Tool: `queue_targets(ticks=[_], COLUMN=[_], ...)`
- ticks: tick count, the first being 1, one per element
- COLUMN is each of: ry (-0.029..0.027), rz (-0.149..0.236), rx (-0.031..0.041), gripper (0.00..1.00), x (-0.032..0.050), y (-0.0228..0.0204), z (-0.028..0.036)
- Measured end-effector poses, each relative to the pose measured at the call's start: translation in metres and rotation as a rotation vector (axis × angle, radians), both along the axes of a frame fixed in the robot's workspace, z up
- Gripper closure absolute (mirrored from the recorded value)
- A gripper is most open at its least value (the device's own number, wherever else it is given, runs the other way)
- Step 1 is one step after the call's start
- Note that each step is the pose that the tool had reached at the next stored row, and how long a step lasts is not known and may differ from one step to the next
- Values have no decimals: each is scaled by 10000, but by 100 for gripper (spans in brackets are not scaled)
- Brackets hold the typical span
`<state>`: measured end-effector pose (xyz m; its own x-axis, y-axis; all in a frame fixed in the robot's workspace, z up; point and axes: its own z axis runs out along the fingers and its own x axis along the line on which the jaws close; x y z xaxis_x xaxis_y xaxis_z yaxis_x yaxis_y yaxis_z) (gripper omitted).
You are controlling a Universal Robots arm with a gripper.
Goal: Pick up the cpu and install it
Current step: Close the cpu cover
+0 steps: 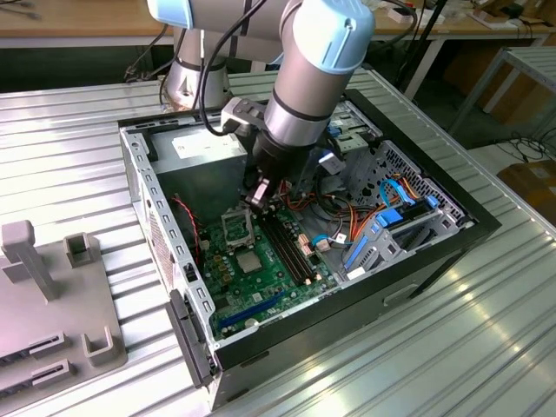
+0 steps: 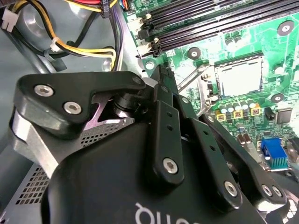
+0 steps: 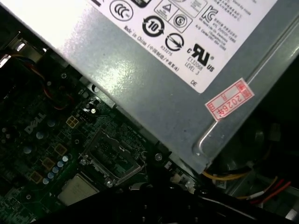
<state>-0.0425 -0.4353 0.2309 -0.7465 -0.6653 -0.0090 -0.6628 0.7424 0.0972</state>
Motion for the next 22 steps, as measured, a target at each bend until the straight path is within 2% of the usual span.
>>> queue_targets(ticks=[3,12,19,22], ry=[0,-1,0,-1], rz=[10,64,158,238], rx=[-58,-107,-195,-196], gripper=[89,89,89,89], x=[-1,0,0,-1], y=[-7,-28,-45,-60], z=[12,64,90,101])
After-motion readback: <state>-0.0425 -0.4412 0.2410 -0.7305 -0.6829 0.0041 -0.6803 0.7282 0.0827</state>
